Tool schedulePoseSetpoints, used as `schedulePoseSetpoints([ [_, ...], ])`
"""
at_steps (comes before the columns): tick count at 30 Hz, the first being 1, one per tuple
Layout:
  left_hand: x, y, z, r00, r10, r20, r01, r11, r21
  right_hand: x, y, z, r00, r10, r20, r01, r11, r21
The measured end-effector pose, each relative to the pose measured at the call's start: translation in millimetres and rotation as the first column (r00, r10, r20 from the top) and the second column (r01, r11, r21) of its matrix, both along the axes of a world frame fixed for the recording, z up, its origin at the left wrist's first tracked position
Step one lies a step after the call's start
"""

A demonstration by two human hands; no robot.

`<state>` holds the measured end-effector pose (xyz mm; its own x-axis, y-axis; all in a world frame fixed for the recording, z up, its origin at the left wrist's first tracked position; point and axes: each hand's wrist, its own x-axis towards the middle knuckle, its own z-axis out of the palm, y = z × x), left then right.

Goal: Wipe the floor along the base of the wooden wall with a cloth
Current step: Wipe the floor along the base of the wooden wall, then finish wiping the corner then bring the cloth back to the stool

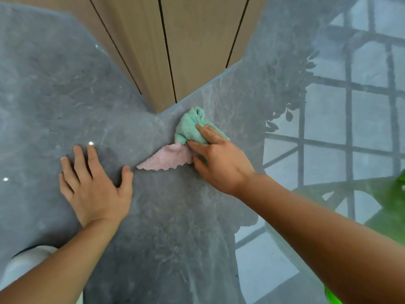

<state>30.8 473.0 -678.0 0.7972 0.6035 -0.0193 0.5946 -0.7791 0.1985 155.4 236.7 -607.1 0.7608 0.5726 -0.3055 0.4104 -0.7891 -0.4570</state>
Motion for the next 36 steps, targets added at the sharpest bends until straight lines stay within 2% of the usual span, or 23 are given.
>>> schedulePoseSetpoints([
  [3, 2.4, -5.7, 14.5, 0.998, -0.001, -0.07, -0.002, 0.999, -0.042, -0.2, 5.7, 8.1, 0.997, -0.074, -0.033, 0.075, 0.997, 0.028],
  [5, 18.7, -22.5, 41.9, 0.966, 0.13, -0.222, -0.171, 0.969, -0.177, -0.7, 5.4, 21.8, 0.985, -0.146, -0.093, 0.15, 0.988, 0.034],
  [6, 32.0, -38.1, 60.7, 0.931, 0.203, -0.303, -0.293, 0.911, -0.289, -2.9, 1.8, 33.9, 0.968, -0.213, -0.134, 0.219, 0.975, 0.033],
  [7, 46.9, -58.2, 83.6, 0.896, 0.24, -0.374, -0.398, 0.806, -0.437, -7.3, -3.5, 49.9, 0.937, -0.303, -0.171, 0.314, 0.948, 0.042],
  [8, 61.2, -81.3, 111.6, 0.872, 0.227, -0.434, -0.469, 0.643, -0.606, -13.9, -9.5, 69.6, 0.892, -0.404, -0.204, 0.425, 0.902, 0.073],
  [10, 78.4, -129.6, 176.0, 0.871, 0.139, -0.472, -0.492, 0.256, -0.832, -32.6, -24.4, 118.9, 0.761, -0.582, -0.286, 0.636, 0.756, 0.155],
  [11, 80.2, -151.8, 208.7, 0.894, 0.091, -0.439, -0.448, 0.159, -0.88, -43.1, -33.8, 147.6, 0.685, -0.642, -0.344, 0.719, 0.67, 0.183],
  [14, 71.8, -200.4, 311.2, 0.946, -0.03, -0.324, -0.314, 0.171, -0.934, -71.0, -74.1, 250.8, 0.427, -0.714, -0.555, 0.902, 0.382, 0.203],
  [15, 65.8, -213.6, 344.3, 0.943, -0.081, -0.322, -0.308, 0.148, -0.94, -79.9, -91.4, 288.5, 0.34, -0.705, -0.623, 0.939, 0.286, 0.189],
  [17, 52.3, -240.3, 405.3, 0.903, -0.195, -0.381, -0.38, 0.044, -0.924, -101.0, -129.6, 360.1, 0.202, -0.648, -0.734, 0.979, 0.125, 0.159],
  [19, 36.4, -275.6, 459.1, 0.847, -0.307, -0.435, -0.462, -0.02, -0.886, -126.7, -175.5, 424.0, 0.137, -0.6, -0.788, 0.99, 0.046, 0.137],
  [21, 23.0, -316.1, 503.1, 0.792, -0.411, -0.451, -0.511, -0.043, -0.858, -152.4, -220.5, 476.5, 0.113, -0.575, -0.81, 0.992, 0.023, 0.122],
  [23, 13.7, -359.3, 534.0, 0.74, -0.478, -0.474, -0.557, -0.039, -0.83, -176.7, -264.5, 509.4, 0.087, -0.623, -0.777, 0.994, 0.005, 0.107],
  [26, 4.2, -423.7, 551.0, 0.707, -0.554, -0.44, -0.505, 0.041, -0.862, -204.9, -321.1, 529.7, -0.018, -0.723, -0.691, 0.99, -0.111, 0.09],
  [29, 3.1, -475.6, 548.6, 0.735, -0.55, -0.396, -0.416, 0.095, -0.905, -218.5, -362.3, 518.0, -0.156, -0.755, -0.637, 0.949, -0.293, 0.115],
  [31, -0.6, -494.2, 546.5, 0.735, -0.561, -0.382, -0.346, 0.174, -0.922, -221.6, -379.1, 501.2, -0.249, -0.777, -0.579, 0.916, -0.383, 0.121],
  [34, -13.5, -510.6, 542.2, 0.714, -0.603, -0.357, -0.233, 0.276, -0.932, -227.1, -396.3, 475.9, -0.338, -0.841, -0.423, 0.914, -0.4, 0.065],
  [36, -21.2, -517.1, 539.9, 0.74, -0.601, -0.302, -0.149, 0.292, -0.945, -229.4, -403.5, 469.3, -0.387, -0.839, -0.382, 0.898, -0.437, 0.051],
])
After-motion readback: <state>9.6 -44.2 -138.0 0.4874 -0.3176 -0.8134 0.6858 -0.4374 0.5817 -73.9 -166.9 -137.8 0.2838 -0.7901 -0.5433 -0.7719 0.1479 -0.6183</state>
